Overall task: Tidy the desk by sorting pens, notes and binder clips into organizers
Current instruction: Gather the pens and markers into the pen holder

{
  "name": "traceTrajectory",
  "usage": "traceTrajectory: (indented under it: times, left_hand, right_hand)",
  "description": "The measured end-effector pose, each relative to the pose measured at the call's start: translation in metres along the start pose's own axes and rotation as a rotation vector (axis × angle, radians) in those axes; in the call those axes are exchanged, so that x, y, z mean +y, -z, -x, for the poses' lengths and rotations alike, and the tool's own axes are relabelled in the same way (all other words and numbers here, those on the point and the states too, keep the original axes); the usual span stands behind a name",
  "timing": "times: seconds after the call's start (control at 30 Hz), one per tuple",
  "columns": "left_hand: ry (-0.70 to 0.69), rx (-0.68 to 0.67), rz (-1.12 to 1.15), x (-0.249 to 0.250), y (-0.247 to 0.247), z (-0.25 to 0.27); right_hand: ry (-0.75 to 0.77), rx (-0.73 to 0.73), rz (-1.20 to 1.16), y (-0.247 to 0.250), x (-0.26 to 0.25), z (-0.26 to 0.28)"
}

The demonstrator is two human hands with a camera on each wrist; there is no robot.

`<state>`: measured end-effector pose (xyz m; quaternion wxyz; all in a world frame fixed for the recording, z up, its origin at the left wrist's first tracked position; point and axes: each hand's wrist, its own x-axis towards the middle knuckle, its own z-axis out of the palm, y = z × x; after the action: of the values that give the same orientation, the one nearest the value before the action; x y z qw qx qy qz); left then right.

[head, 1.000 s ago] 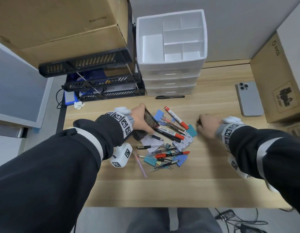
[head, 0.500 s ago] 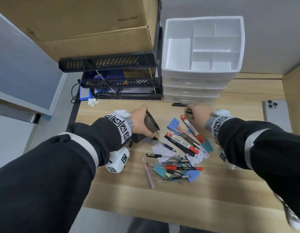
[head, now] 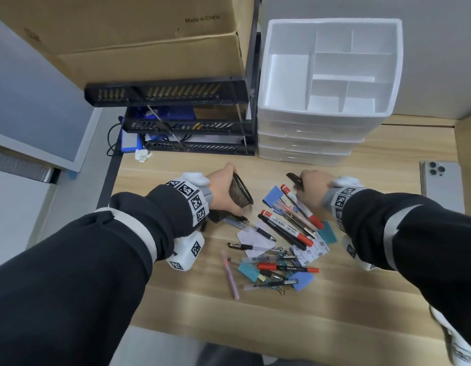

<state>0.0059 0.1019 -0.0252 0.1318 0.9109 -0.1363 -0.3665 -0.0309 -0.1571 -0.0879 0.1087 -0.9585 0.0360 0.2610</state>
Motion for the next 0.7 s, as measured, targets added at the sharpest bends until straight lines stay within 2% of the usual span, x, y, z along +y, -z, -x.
traceTrajectory:
  times: [0.1, 0.3, 0.5, 0.6, 0.7]
  left_hand:
    - [0.007, -0.012, -0.023, 0.0, 0.001, 0.0]
    - [-0.008, -0.021, -0.035, 0.004, -0.005, 0.0]
    - [-0.05, -0.021, -0.042, 0.005, -0.01, 0.007]
    - [-0.059, 0.008, -0.022, 0.002, -0.012, 0.011]
    - [-0.068, 0.025, -0.02, 0.0, -0.012, 0.018]
  right_hand:
    - [-0.041, -0.005, -0.057, -0.001, -0.001, 0.004]
    - [-0.015, -0.064, -0.17, -0.007, -0.007, 0.01]
    - [-0.019, -0.099, -0.08, -0.011, -0.014, 0.017]
    - [-0.023, -0.066, -0.069, -0.01, -0.013, 0.022]
    - [-0.012, 0.002, -0.175, -0.003, -0.015, 0.03]
